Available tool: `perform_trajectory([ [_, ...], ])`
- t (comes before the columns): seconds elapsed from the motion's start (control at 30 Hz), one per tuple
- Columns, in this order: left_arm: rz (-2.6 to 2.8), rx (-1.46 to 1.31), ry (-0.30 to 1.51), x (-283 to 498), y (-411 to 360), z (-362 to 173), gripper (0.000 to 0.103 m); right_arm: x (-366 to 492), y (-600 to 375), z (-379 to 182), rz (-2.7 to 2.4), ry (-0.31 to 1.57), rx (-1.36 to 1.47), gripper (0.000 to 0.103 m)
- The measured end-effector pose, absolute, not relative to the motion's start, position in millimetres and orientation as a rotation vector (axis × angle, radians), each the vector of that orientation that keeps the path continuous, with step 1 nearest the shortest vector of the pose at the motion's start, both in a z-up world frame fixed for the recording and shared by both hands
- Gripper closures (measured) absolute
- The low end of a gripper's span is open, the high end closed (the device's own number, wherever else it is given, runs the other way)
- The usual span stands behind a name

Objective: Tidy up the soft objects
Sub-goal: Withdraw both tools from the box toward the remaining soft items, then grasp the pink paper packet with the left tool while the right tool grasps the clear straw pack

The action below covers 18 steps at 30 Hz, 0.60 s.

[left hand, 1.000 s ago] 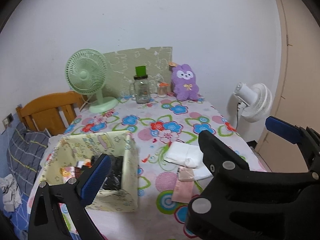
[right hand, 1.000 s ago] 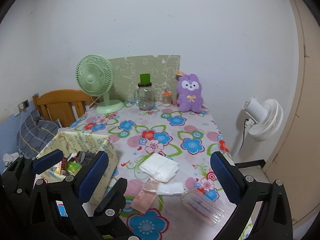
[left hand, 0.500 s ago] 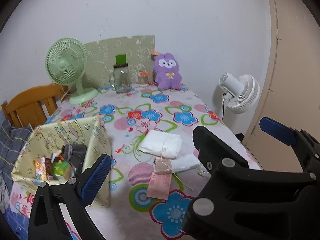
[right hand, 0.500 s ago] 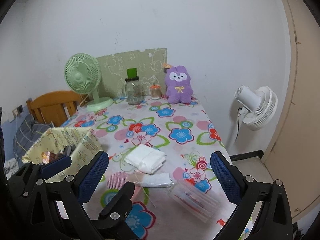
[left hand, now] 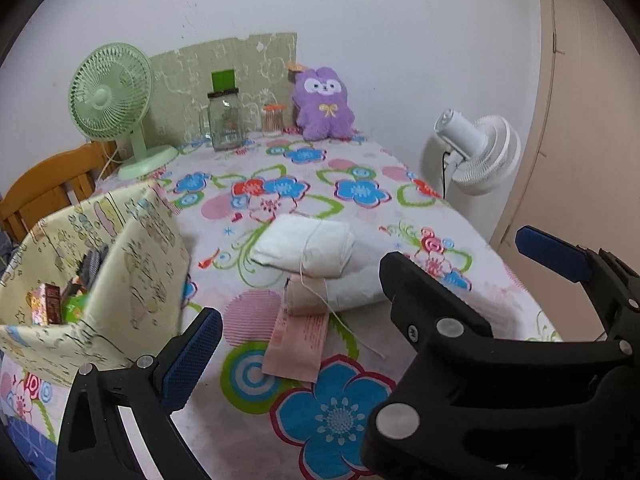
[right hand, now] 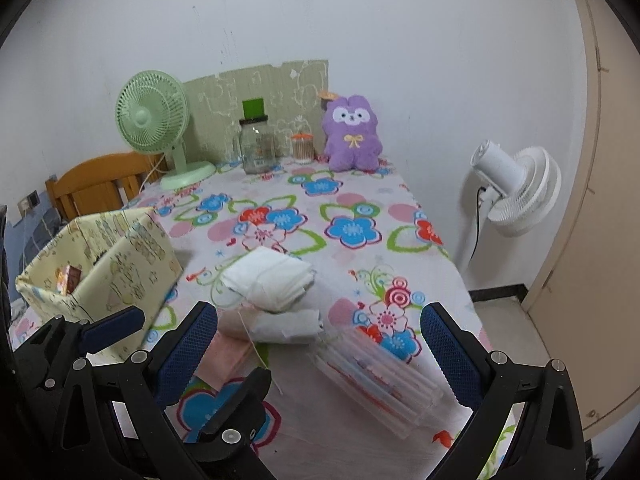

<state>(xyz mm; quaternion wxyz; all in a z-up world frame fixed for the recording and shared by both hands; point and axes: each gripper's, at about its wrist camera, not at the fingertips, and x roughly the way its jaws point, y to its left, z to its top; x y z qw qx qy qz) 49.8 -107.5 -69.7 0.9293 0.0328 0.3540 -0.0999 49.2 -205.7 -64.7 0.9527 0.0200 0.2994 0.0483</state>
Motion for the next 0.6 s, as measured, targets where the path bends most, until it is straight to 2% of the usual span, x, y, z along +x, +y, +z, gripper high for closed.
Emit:
perform_trajectory([
  [0.3, -0.174, 0.088, 0.801, 62, -110, -102, 0.001, 61, -209, -98, 0.101, 0.685, 0.037, 0.000],
  [0.53, -0.154, 0.106, 0.813, 72, -110, -113, 0.004, 71, -212, -111, 0.109, 0.726, 0.056, 0.000],
  [0.6, -0.154, 0.107, 0.828, 76, -109, -116, 0.009, 74, -212, -114, 0.112, 0.734, 0.054, 0.000],
])
